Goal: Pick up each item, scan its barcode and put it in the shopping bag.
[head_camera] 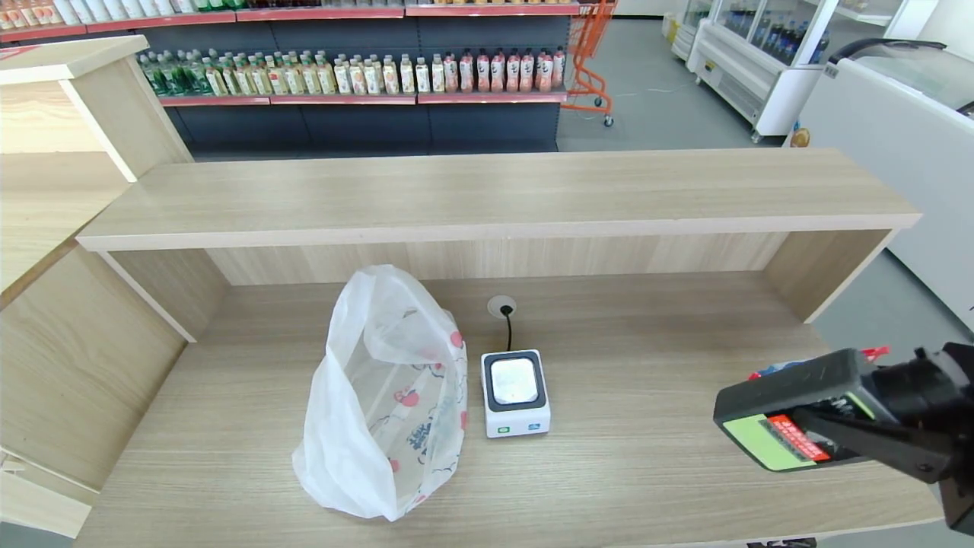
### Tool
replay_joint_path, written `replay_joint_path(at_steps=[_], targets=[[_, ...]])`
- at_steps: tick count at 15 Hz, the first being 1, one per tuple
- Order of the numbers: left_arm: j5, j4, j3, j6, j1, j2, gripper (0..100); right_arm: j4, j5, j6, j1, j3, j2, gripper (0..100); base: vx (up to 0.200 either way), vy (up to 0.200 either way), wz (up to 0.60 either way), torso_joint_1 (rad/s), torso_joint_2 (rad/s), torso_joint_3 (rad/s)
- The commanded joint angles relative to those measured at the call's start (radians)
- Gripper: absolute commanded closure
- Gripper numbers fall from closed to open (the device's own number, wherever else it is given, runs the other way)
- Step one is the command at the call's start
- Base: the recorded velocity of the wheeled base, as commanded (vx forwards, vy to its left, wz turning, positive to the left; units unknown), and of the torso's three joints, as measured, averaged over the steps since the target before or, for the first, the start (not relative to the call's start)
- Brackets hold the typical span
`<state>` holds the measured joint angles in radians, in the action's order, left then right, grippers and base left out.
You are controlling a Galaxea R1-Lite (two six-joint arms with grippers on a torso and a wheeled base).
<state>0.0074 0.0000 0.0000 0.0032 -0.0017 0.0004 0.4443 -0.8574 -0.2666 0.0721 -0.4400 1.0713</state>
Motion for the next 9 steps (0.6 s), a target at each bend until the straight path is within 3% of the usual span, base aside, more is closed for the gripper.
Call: replay_joint_path(at_steps=[1, 3, 4, 9], targets=[[0.000, 0.000, 0.000, 0.000, 0.000, 0.000, 0, -0.032, 0.166, 0.537, -0.029, -0.016, 0.015, 100, 0.000, 0.000, 0.00, 0.000, 0.00, 0.000], [0.000, 0.000, 0.000, 0.000, 0.000, 0.000, 0, -0.038, 0.253, 0.848, 0.021, -0.028, 0.056, 100, 0.000, 0.000, 0.00, 0.000, 0.00, 0.000], [0.000, 0.000, 0.000, 0.000, 0.000, 0.000, 0, -0.042, 0.253, 0.919, 0.031, -0.028, 0.076, 100, 0.000, 0.000, 0.00, 0.000, 0.00, 0.000], [0.000, 0.000, 0.000, 0.000, 0.002, 0.000, 0, -0.095, 0.256, 0.929, 0.037, -0.023, 0.116, 100, 0.000, 0.000, 0.00, 0.000, 0.00, 0.000]])
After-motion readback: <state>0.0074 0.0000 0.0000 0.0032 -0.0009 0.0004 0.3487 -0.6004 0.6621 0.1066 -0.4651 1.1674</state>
